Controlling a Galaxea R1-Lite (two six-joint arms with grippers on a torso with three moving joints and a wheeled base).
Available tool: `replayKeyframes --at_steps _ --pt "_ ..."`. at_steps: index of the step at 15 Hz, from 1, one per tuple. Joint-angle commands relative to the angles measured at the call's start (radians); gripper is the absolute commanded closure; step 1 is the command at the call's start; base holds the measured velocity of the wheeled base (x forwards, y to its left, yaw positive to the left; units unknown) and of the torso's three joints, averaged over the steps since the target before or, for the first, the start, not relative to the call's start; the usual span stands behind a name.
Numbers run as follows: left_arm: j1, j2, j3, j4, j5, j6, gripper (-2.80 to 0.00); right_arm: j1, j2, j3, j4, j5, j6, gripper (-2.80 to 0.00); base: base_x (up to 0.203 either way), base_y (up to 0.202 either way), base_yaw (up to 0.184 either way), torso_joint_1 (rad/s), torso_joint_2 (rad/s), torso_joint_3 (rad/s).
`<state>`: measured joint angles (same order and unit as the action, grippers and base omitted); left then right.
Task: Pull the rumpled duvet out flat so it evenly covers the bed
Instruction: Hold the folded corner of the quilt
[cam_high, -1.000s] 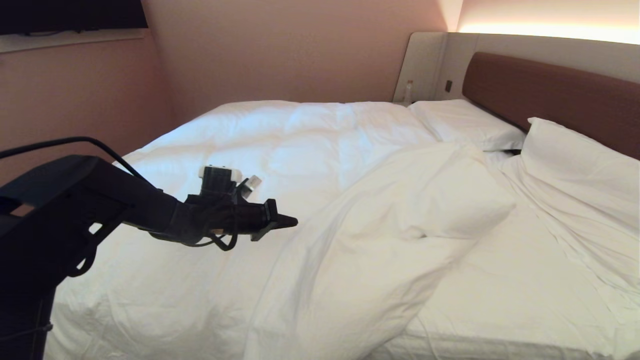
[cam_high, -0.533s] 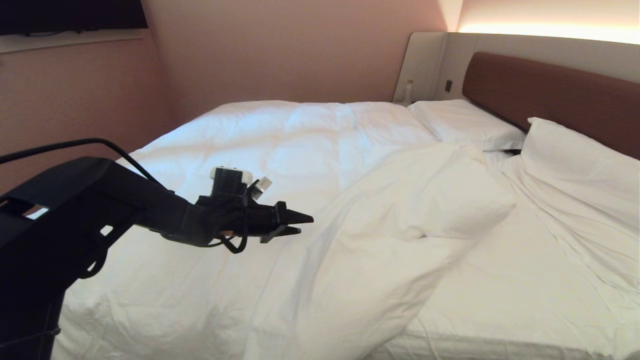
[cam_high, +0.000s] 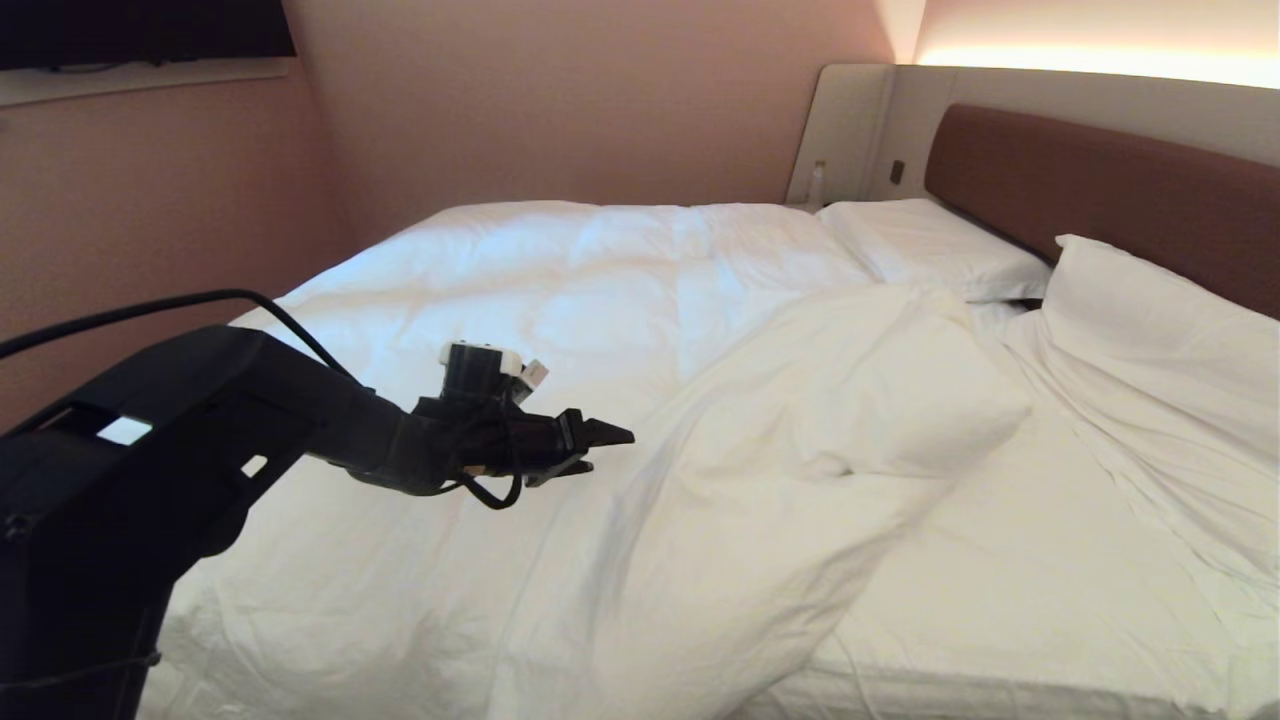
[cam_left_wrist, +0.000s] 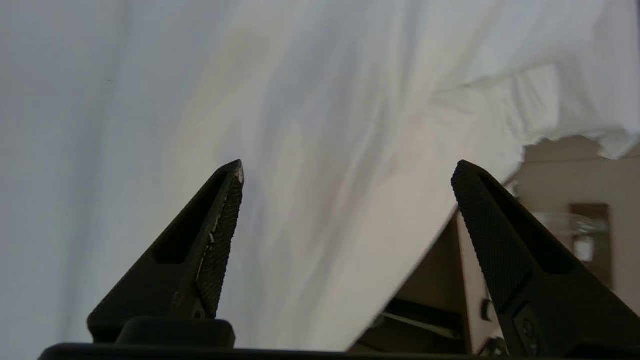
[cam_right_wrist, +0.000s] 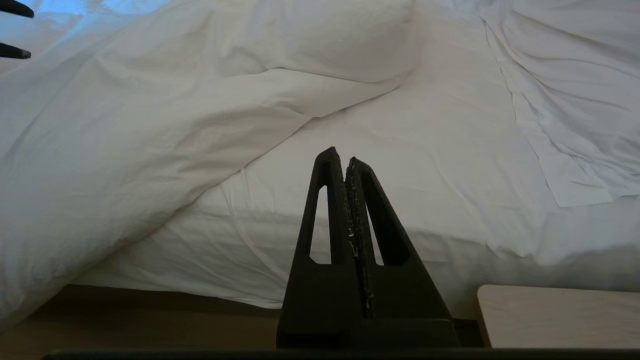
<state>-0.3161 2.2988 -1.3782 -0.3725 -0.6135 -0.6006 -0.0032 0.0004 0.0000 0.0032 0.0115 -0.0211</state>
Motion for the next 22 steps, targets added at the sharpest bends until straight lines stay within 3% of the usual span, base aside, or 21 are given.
replayKeyframes --at_steps 1,5,9,11,19,22 --pt "0.001 0.016 -0.008 0.01 0.022 0.017 -2.8 0.0 0.0 0.0 -0.002 -0.001 0.0 0.0 0.0 0.0 0.0 0.0 0.0 0.0" --pt "-0.001 0.033 -0.01 0.047 0.138 0.127 -2.8 0.0 0.0 0.0 0.0 0.001 0.0 0.0 0.0 0.0 0.0 0.0 0.0 0.0" --pt "-0.001 0.06 -0.019 0.049 0.158 0.168 -2.8 0.0 0.0 0.0 0.0 0.001 0.0 0.0 0.0 0.0 0.0 0.0 0.0 0.0" --pt "-0.003 0.075 -0.022 0.049 0.211 0.189 -2.8 0.0 0.0 0.0 0.0 0.001 0.0 0.0 0.0 0.0 0.0 0.0 0.0 0.0" --pt "-0.051 0.102 -0.056 0.092 0.298 0.204 -2.8 0.0 0.0 0.0 -0.001 0.001 0.0 0.0 0.0 0.0 0.0 0.0 0.0 0.0" --pt "-0.117 0.115 -0.078 0.115 0.35 0.215 -2.8 0.0 0.0 0.0 -0.001 0.001 0.0 0.0 0.0 0.0 0.0 0.0 0.0 0.0"
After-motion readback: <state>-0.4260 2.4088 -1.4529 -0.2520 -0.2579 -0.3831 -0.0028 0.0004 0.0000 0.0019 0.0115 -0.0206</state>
